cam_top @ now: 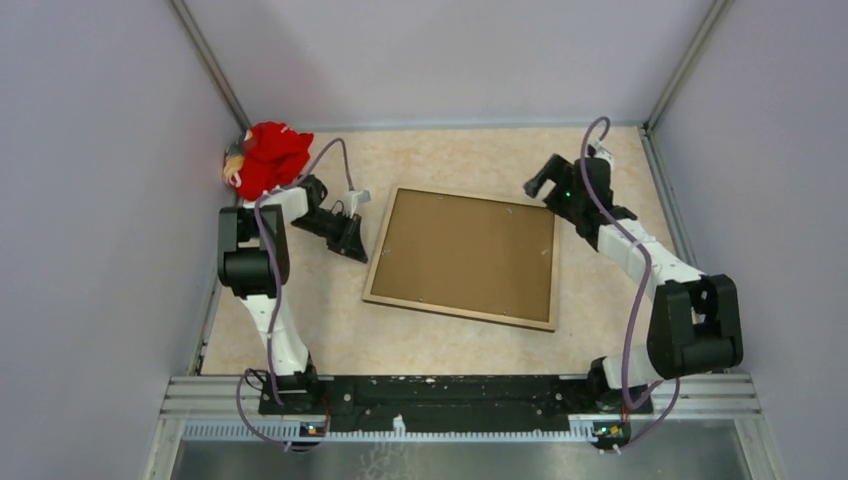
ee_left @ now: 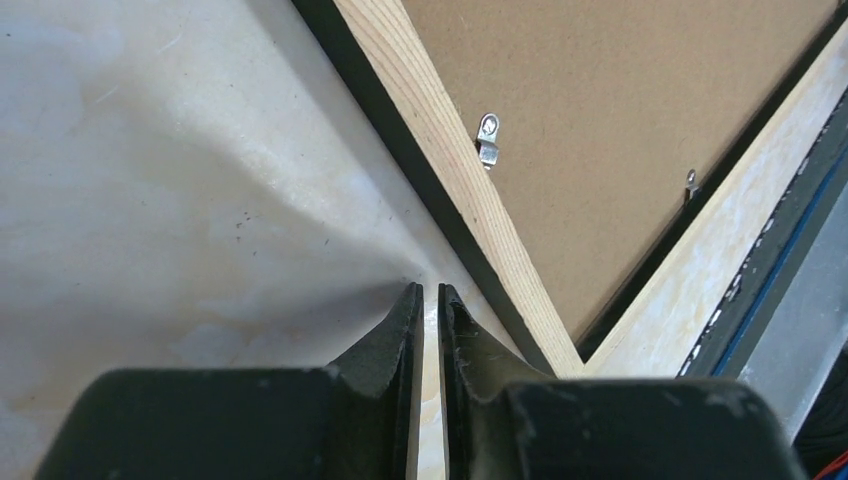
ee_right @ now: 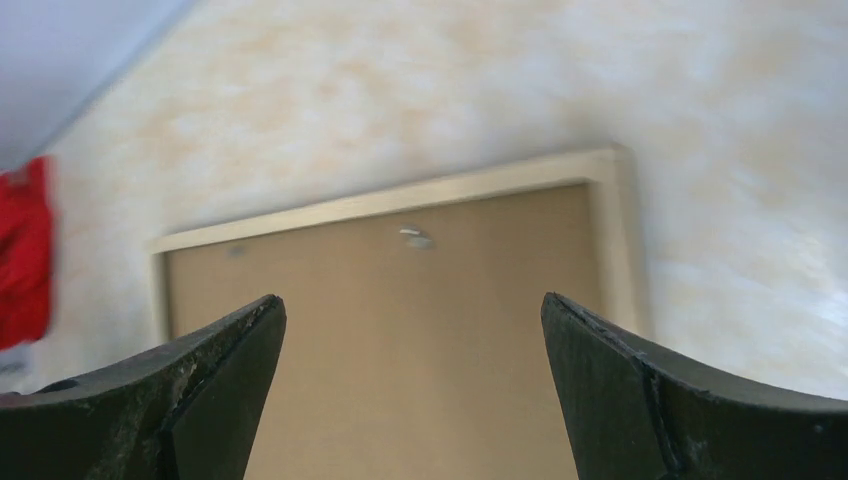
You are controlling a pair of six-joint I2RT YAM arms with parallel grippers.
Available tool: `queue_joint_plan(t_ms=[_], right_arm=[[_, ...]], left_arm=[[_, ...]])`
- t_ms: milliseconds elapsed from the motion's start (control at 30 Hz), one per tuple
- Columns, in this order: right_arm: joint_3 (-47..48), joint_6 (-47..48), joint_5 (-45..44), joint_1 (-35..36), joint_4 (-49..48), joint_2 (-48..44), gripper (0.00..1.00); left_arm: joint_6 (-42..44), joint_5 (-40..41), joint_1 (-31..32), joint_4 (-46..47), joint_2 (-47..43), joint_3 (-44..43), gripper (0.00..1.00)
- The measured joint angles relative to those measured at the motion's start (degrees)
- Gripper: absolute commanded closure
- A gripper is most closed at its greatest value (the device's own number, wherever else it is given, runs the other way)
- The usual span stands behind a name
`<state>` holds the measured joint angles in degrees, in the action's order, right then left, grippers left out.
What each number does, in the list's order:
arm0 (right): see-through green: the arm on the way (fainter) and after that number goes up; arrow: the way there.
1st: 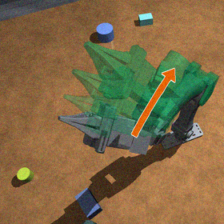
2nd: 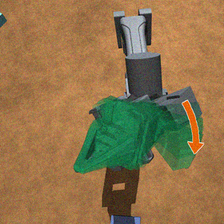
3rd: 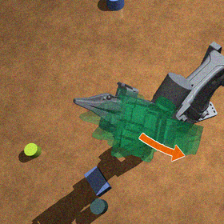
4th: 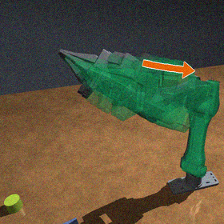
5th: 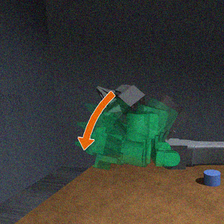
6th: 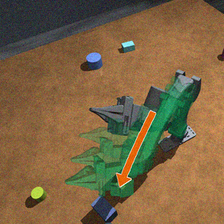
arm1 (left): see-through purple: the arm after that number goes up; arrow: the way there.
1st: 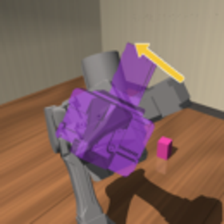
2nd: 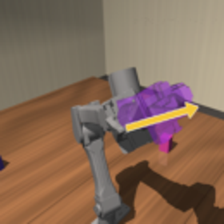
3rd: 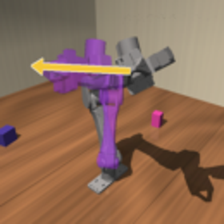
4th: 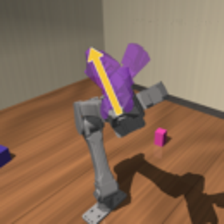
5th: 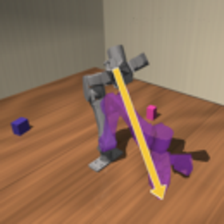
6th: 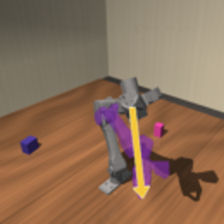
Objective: Put the photo into the frame
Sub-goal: Install the photo frame at the center of the board, then adjust the photo frame at the center of the board.
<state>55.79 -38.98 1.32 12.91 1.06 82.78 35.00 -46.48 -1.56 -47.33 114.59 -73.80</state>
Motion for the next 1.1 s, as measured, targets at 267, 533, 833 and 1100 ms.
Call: queue_joint_plan(t_ms=[267, 533, 833, 1100], right_arm=[[-7.91, 1.33, -7.37, -7.04, 6.29, 2.78, 0.01], [-4.11, 1.49, -1.79, -7.06, 1.22, 12.96, 0.01], [19.82, 3.48, -0.59, -2.75, 1.05, 32.22, 0.01], [45.33, 5.51, 7.61, 7.58, 4.68, 47.08, 0.01]], left_arm=[[0.96, 2.01, 2.23, 1.31, -2.82, 3.67, 0.84], [2.82, 5.68, 7.45, 2.60, -6.84, 7.65, 0.84], [2.89, 10.05, 18.29, -2.38, -8.57, 9.75, 0.76], [0.33, 6.27, 33.05, -10.23, -6.29, 10.62, 0.48]])
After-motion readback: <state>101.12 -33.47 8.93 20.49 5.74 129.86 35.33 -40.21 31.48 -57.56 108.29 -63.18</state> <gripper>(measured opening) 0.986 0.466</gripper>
